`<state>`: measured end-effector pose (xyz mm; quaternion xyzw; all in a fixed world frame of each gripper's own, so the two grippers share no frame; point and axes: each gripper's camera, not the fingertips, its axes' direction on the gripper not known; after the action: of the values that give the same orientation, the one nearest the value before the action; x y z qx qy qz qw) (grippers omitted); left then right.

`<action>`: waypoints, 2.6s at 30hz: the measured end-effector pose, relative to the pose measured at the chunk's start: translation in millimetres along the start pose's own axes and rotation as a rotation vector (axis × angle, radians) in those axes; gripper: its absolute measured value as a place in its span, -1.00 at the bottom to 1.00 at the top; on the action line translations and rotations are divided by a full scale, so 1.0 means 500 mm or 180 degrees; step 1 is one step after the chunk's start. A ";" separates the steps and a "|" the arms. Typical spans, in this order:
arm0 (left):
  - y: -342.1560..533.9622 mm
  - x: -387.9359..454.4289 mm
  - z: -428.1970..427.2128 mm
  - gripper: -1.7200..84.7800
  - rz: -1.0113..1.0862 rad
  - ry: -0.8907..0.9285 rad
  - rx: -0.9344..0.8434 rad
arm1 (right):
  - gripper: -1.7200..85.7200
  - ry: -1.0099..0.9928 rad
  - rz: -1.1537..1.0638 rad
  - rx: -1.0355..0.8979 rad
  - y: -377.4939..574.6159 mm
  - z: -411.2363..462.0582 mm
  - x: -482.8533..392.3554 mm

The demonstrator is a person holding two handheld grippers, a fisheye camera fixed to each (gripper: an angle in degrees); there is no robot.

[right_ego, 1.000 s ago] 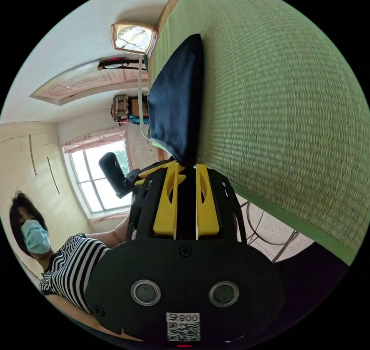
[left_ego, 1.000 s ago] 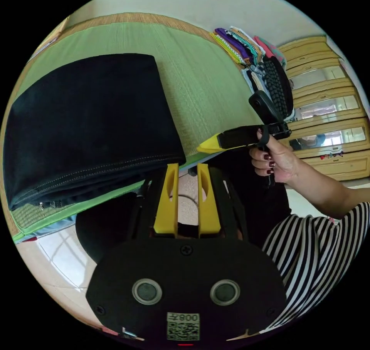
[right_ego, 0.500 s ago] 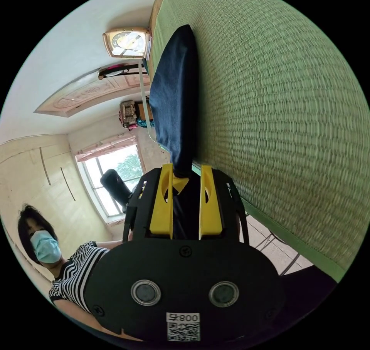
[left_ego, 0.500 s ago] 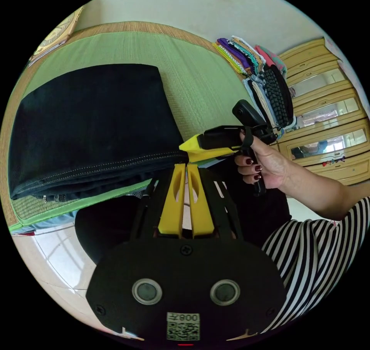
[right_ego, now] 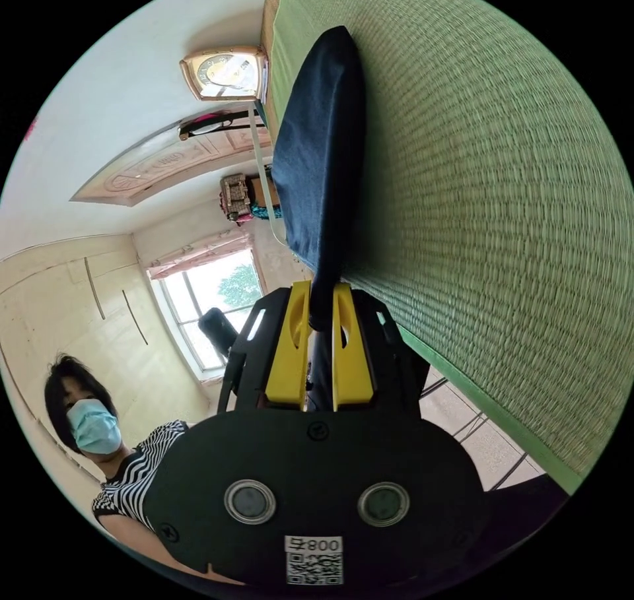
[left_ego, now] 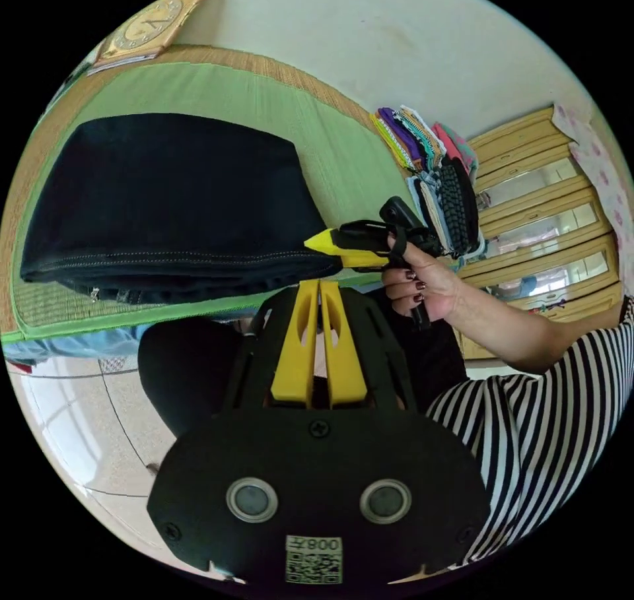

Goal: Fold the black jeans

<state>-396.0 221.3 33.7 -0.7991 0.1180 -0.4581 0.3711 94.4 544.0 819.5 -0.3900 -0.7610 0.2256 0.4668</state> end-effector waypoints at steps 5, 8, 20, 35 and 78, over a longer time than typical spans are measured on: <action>0.072 -0.173 -0.136 -0.89 -0.0901 0.0605 0.0578 | -0.83 -0.0045 -0.0110 -0.0004 0.013 -0.001 -0.052; 0.121 -0.270 -0.194 -0.82 -0.1445 0.1029 0.0987 | -0.83 -0.0048 -0.0175 -0.0007 0.019 0.000 -0.082; 0.207 -0.500 -0.390 -0.67 -0.2350 0.1520 0.1956 | -0.83 -0.0035 -0.0340 -0.0031 0.033 0.021 -0.171; 0.238 -0.613 -0.532 -0.66 -0.2554 0.1662 0.1961 | -0.84 -0.0023 -0.0312 -0.0030 0.049 0.060 -0.195; 0.267 -0.588 -0.516 -0.79 -0.2542 0.1490 0.1582 | -0.84 0.0053 -0.0085 -0.0053 0.177 0.081 -0.167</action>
<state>-749.7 158.9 -170.8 -0.5459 -0.2282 -0.7443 0.3096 114.2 530.3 693.3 -0.3855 -0.7642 0.2097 0.4727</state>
